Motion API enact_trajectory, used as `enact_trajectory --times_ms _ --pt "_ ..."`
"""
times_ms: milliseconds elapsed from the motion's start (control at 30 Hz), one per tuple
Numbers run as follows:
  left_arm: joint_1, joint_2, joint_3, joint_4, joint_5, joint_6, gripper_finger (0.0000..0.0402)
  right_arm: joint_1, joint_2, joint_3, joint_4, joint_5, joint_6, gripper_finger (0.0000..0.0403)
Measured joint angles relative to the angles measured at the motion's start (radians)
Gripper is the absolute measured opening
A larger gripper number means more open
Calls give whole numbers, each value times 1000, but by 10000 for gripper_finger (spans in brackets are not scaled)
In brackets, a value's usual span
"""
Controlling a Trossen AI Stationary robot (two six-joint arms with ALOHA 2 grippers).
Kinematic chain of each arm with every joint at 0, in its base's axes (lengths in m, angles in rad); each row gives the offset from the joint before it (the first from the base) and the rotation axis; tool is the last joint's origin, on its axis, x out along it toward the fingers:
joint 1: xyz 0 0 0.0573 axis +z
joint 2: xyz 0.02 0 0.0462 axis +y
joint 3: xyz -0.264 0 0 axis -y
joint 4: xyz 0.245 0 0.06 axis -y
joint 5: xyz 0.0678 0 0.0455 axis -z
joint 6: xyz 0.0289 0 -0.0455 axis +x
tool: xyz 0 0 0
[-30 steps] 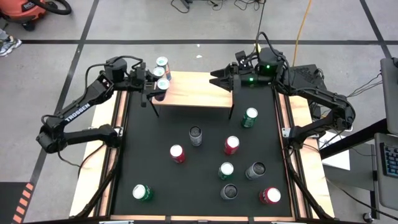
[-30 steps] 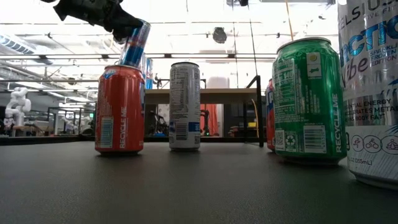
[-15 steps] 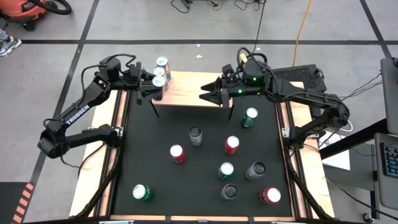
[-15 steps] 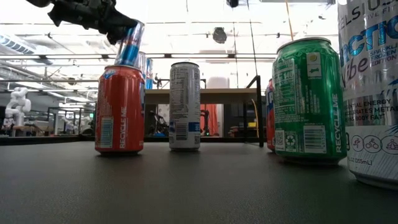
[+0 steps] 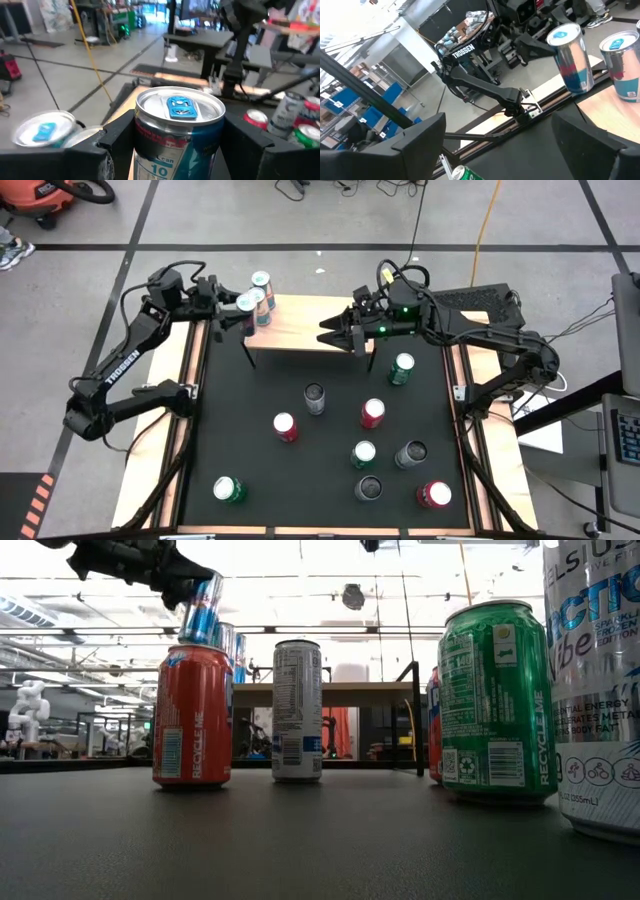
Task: Place canned beverage on shelf
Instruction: Put the blue soda can on the shelf
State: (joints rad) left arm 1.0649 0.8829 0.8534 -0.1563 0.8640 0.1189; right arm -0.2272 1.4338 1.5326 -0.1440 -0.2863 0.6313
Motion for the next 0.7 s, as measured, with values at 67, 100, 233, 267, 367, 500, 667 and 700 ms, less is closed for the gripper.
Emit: enact_trajectory --times_ms 67,100,233,267,367,500,667,700 --pt "10 -3 -24 63 1 -37 237 0 0 0 1 0 -4 341" --pt "14 -6 -46 97 2 -64 237 0 0 0 2 0 -4 341" --pt "23 -31 -124 310 3 -204 237 0 0 0 2 0 -10 341" --pt "22 -39 -140 367 1 -234 237 0 0 0 2 0 -10 341" --pt "21 -53 -190 430 -27 -278 237 0 0 0 2 0 -11 341" --pt "19 -60 -245 493 -53 -328 237 0 0 0 2 0 -15 341" --pt "1 -61 -284 518 -54 -341 237 -2 0 0 1 0 -16 341" --pt "-2 -61 -289 540 -55 -341 237 -2 0 0 1 0 -18 341"
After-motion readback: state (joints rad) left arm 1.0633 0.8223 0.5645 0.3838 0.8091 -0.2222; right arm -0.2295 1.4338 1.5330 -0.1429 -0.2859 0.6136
